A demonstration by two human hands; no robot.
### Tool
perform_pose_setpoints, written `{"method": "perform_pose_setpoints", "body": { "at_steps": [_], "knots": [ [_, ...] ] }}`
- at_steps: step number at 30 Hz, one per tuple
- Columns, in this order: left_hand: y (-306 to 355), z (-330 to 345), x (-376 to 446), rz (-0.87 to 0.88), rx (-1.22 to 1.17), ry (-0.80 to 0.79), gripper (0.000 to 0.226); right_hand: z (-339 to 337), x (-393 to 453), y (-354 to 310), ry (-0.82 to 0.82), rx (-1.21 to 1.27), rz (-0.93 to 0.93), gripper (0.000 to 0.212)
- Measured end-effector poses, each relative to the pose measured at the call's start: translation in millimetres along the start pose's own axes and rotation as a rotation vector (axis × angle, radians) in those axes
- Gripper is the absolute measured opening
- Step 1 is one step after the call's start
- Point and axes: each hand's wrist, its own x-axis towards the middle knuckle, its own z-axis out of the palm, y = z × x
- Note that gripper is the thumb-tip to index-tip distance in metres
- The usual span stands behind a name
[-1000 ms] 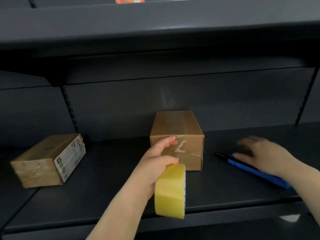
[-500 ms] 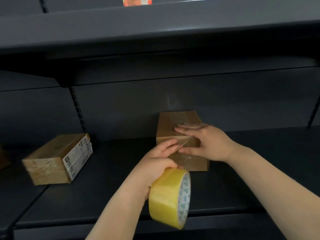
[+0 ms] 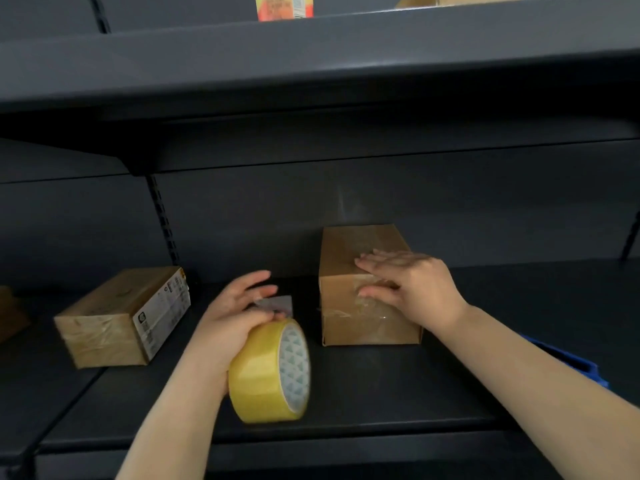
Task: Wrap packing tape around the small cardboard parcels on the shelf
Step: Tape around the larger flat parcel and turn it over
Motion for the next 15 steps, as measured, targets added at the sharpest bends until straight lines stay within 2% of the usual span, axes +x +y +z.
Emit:
{"method": "perform_pose_setpoints", "body": {
  "at_steps": [5,10,13,15],
  "knots": [
    [1,-1,13,0.127,0.269,0.127,0.054,-3,-2,5,-0.113,-0.086,-0.058,0.065],
    [2,7,25,0.274,0.413,0.186,0.051,-12,-3,2,-0.288,-0.135,-0.063,0.088],
    [-3,11,28,0.296,0.359,0.247,0.048,-19,-1,-4,-0.251,0.019,0.049,0.082],
    [-9,11,26,0.312,0.272,0.319,0.045,-18,-2,-7,-0.185,0.016,0.024,0.068]
  ]
}}
